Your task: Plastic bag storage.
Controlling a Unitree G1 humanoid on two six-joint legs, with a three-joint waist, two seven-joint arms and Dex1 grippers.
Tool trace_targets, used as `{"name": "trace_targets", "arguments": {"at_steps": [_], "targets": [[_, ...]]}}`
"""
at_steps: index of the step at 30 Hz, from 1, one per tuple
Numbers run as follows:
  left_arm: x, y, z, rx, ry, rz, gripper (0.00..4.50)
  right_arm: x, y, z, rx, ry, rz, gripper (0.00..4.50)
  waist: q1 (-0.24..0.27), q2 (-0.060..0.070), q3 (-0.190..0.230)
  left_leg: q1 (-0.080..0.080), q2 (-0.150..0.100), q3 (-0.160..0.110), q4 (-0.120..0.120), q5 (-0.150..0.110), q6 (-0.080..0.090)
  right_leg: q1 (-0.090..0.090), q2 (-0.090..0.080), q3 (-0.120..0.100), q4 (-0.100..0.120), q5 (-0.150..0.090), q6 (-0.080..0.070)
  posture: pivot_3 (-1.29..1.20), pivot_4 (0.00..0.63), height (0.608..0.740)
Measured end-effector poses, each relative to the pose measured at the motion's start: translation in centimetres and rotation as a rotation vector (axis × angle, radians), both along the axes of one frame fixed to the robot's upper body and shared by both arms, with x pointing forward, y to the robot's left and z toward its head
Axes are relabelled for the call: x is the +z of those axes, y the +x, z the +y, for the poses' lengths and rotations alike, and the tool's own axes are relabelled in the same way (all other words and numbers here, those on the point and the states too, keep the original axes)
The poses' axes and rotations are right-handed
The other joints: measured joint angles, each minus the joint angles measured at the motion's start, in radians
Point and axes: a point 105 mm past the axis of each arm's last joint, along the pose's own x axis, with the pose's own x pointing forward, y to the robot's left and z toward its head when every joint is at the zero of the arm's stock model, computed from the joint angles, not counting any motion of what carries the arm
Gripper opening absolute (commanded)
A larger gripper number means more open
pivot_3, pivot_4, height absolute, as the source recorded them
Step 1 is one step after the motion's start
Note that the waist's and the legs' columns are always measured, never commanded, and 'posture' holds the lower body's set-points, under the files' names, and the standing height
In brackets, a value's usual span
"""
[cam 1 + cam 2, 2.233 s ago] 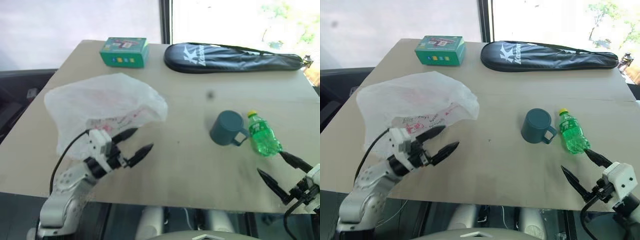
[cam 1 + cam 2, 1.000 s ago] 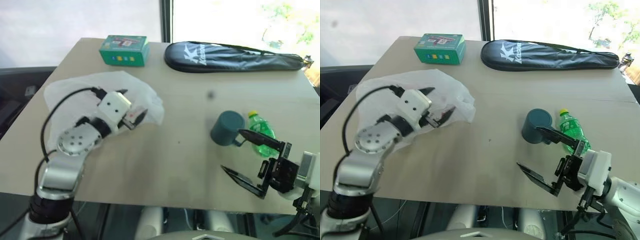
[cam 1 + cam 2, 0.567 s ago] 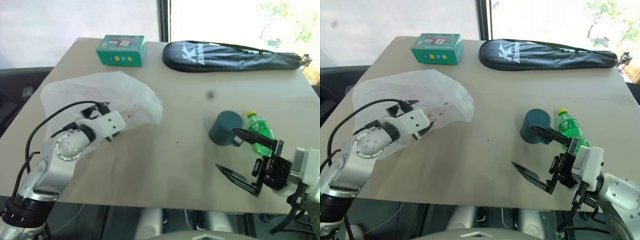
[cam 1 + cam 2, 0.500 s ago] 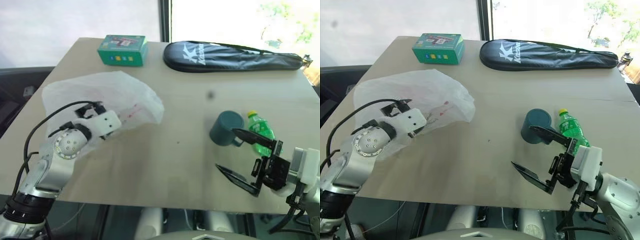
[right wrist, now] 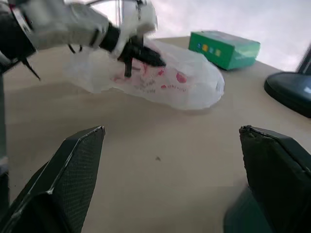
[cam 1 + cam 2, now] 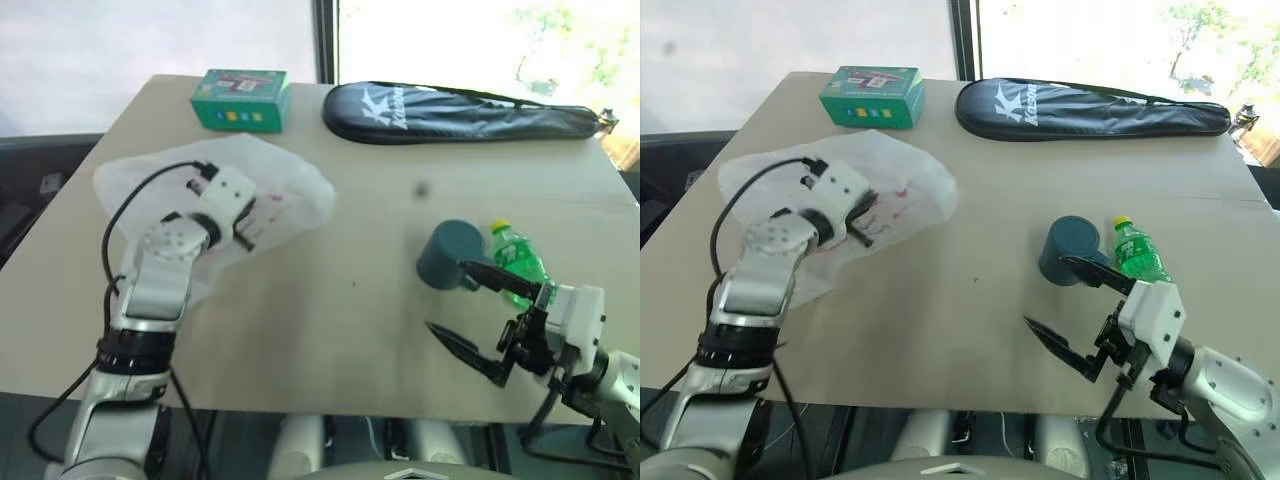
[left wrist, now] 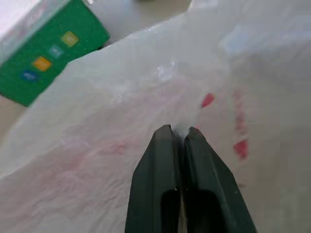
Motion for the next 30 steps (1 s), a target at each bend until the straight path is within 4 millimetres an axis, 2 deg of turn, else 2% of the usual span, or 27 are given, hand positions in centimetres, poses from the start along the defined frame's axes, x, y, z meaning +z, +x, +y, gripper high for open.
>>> {"name": "trace_targets", "arguments": {"at_steps": [3, 5, 8, 13, 16, 20, 23, 26, 30], "targets": [[3.4, -0.1, -1.7, -0.066, -0.175, 0.015, 0.04, -1.1, 1.4, -1.2, -0.116, -0.042, 0.056, 4.50, 0.000, 0.000, 0.000, 0.000, 0.000, 0.000, 0.001, 0.000, 0.000, 0.001, 0.000, 0.000, 0.000, 0.000, 0.000, 0.00, 0.150, 0.740], [4.8, -0.3, -2.1, -0.090, -0.223, 0.015, 0.04, -2.1, 2.2, -2.4, -0.204, -0.074, 0.106, 4.50, -0.002, 0.000, 0.000, 0.001, 0.000, 0.000, 0.000, 0.000, 0.000, 0.001, 0.001, 0.001, 0.000, 0.000, 0.000, 0.00, 0.150, 0.740], [4.8, -0.7, -2.4, -0.104, -0.249, 0.068, 0.04, -3.0, 3.8, -4.4, -0.346, -0.110, 0.154, 4.50, -0.002, 0.000, 0.000, 0.001, 0.000, 0.000, 0.000, 0.000, 0.000, 0.001, 0.001, 0.002, 0.000, 0.000, 0.000, 0.00, 0.150, 0.740], [4.7, -1.0, -2.8, -0.094, -0.269, 0.096, 0.04, -4.7, 5.9, -6.6, -0.443, -0.112, 0.266, 4.50, 0.000, 0.000, 0.000, 0.001, -0.001, 0.000, 0.000, 0.000, 0.000, 0.001, 0.001, 0.002, 0.000, 0.000, 0.000, 0.00, 0.150, 0.740], [4.8, -1.2, -3.2, -0.086, -0.279, 0.106, 0.00, -5.2, 6.7, -6.9, -0.442, -0.095, 0.322, 3.73, 0.000, 0.000, 0.001, 0.001, -0.001, 0.000, 0.000, 0.000, 0.000, 0.001, 0.001, 0.002, 0.000, 0.000, 0.000, 0.00, 0.150, 0.740], [5.9, -1.4, -4.2, -0.102, -0.293, 0.092, 0.00, -4.8, 7.3, -6.3, -0.409, -0.076, 0.345, 1.68, 0.000, 0.000, 0.001, 0.001, -0.001, 0.000, 0.000, 0.000, 0.000, 0.001, 0.001, 0.002, 0.000, 0.000, 0.000, 0.00, 0.150, 0.740], [6.2, -1.4, -4.5, -0.105, -0.303, 0.091, 0.00, -4.2, 7.5, -5.8, -0.381, -0.055, 0.339, 0.38, 0.000, 0.000, 0.001, 0.001, -0.001, 0.000, 0.000, 0.000, 0.000, 0.001, 0.001, 0.002, 0.000, 0.000, 0.000, 0.00, 0.150, 0.740], [6.4, -1.4, -5.2, -0.123, -0.332, 0.100, 0.00, -3.4, 6.9, -4.2, -0.291, 0.041, 0.409, 0.38, 0.000, -0.001, 0.002, 0.000, -0.001, 0.000, 0.000, 0.000, 0.000, 0.001, 0.001, 0.002, 0.000, 0.000, 0.000, 0.00, 0.150, 0.740], [7.4, -1.0, -5.8, -0.143, -0.355, 0.091, 0.00, 0.0, 5.3, 0.4, -0.011, 0.132, 0.438, 0.38, -0.005, 0.000, 0.003, 0.001, -0.001, 0.000, 0.000, 0.000, 0.000, 0.001, 0.001, 0.002, 0.000, 0.000, 0.000, 0.00, 0.150, 0.740]]}}
